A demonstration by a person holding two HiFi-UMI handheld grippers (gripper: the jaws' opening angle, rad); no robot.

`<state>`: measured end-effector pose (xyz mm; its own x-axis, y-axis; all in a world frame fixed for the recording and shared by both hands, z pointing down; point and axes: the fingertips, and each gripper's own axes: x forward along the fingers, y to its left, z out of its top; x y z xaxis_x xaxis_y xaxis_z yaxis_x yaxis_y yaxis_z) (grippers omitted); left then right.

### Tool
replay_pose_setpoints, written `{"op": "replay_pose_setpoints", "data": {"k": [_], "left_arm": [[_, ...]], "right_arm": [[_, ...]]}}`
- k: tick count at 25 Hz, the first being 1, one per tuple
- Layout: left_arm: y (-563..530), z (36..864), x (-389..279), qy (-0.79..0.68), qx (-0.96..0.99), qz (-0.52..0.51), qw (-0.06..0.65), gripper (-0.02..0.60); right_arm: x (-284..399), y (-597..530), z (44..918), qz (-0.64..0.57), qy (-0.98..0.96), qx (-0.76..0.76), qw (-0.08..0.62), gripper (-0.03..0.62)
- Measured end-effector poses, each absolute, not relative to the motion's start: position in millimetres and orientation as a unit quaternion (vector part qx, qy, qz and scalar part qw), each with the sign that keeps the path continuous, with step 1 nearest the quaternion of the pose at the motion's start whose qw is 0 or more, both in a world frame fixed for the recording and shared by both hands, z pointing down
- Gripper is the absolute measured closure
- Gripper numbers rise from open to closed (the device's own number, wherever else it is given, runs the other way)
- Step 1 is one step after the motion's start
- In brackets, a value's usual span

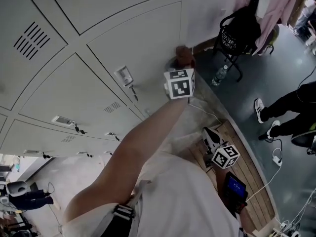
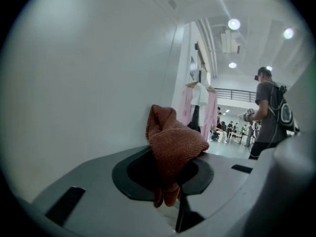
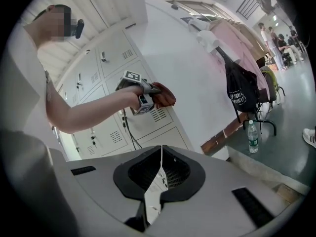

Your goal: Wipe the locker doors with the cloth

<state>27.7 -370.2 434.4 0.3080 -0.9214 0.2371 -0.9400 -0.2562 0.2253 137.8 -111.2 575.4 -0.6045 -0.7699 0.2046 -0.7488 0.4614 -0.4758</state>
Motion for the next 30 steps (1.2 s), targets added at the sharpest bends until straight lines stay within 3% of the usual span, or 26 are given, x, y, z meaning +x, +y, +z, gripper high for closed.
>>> {"op": "replay_pose_setpoints", "data": {"k": [8,14,22,26,30], "left_arm": [[-311,423,-68,-0.65,0.731,-0.025,0.206,0.505],[-255,379,-152,-0.702,0.699,-0.047,0.126,0.505],[-207,406,-217,-0.755,0.652,0.07,-0.001,0.505],[-207,364,-221,-0.772,0.632,0.042,-0.054,0.505],[-231,346,-185,-0.747,0.66,0.039,-0.066,0.505]], "right_arm": [[110,-122,573,-0.264,0.876,-0.402,0.015,0.574],[84,-123,571,-0.263,0.895,-0.361,0.006,0.574],[65,-115,575,-0.263,0.905,-0.334,-0.003,0.574],[72,-115,577,-0.266,0.903,-0.339,-0.006,0.574],[72,-112,579,-0.269,0.899,-0.346,0.002,0.574]]}}
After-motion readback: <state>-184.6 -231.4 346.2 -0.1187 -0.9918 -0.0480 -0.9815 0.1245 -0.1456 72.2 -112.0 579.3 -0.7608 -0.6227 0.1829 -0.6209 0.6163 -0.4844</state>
